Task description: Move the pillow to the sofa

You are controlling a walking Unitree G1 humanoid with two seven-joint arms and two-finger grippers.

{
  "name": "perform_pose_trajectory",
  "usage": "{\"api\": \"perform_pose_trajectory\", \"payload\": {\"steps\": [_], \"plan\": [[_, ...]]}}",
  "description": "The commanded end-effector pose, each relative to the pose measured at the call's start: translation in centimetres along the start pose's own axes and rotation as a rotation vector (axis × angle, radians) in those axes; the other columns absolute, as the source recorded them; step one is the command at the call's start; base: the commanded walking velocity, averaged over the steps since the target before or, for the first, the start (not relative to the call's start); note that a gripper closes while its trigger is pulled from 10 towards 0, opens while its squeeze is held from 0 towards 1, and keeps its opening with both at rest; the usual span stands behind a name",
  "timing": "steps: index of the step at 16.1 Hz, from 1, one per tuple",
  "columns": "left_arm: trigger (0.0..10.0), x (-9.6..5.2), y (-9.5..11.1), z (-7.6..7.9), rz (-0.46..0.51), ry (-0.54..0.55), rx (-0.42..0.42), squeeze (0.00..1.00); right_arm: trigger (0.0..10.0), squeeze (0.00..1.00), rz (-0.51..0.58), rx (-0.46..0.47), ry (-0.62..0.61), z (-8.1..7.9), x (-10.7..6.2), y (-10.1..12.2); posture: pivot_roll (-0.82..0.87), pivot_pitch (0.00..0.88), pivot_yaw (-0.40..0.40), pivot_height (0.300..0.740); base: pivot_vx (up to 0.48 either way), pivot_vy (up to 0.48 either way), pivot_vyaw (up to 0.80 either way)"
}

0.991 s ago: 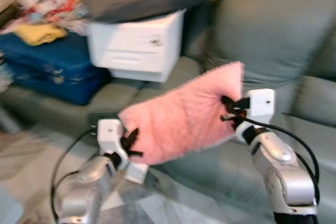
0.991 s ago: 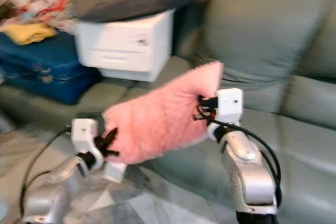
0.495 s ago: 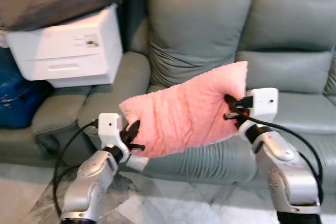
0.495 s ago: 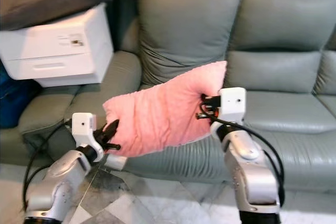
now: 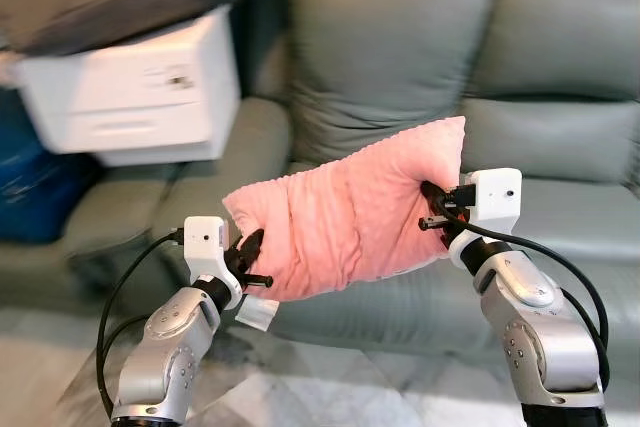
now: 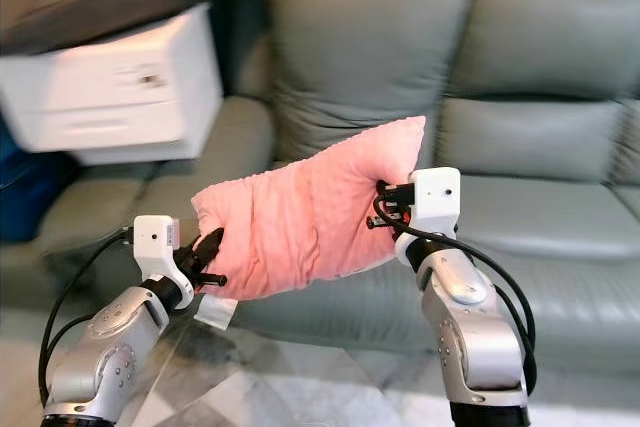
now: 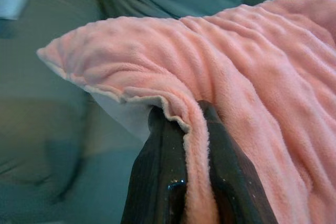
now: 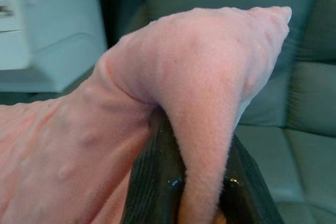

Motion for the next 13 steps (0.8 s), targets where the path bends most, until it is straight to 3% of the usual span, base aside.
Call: {"api": "perform_pose_trajectory", "payload": {"steps": [1, 13], "plan": [[10.0, 0.19, 0.49, 0.87, 0.014, -0.038, 0.003, 0.0, 10.0, 0.0, 0.029, -0.006, 0.01, -0.38, -0.05, 0.97, -0.08, 0.0, 0.022, 0.74, 0.0, 0.0, -0.8], [10.0, 0.26, 0.3, 1.57, 0.01, -0.08, -0.021, 0.0, 10.0, 0.0, 0.023, -0.011, 0.005, -0.09, -0.31, 0.94, -0.09, 0.0, 0.022, 0.74, 0.0, 0.0, -0.79]]}}
Point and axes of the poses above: a point about 5 cm out from each wrist's last joint towards the gripper, its own x axis pointing out of the wrist towards the gripper, its own y axis along the axis of the wrist's last joint, z = x × y, the point moved 6 cm from there along x, pointing out of the wrist towards the gripper, and after that the axes turned 10 degrees about x, right-handed, at the moved point
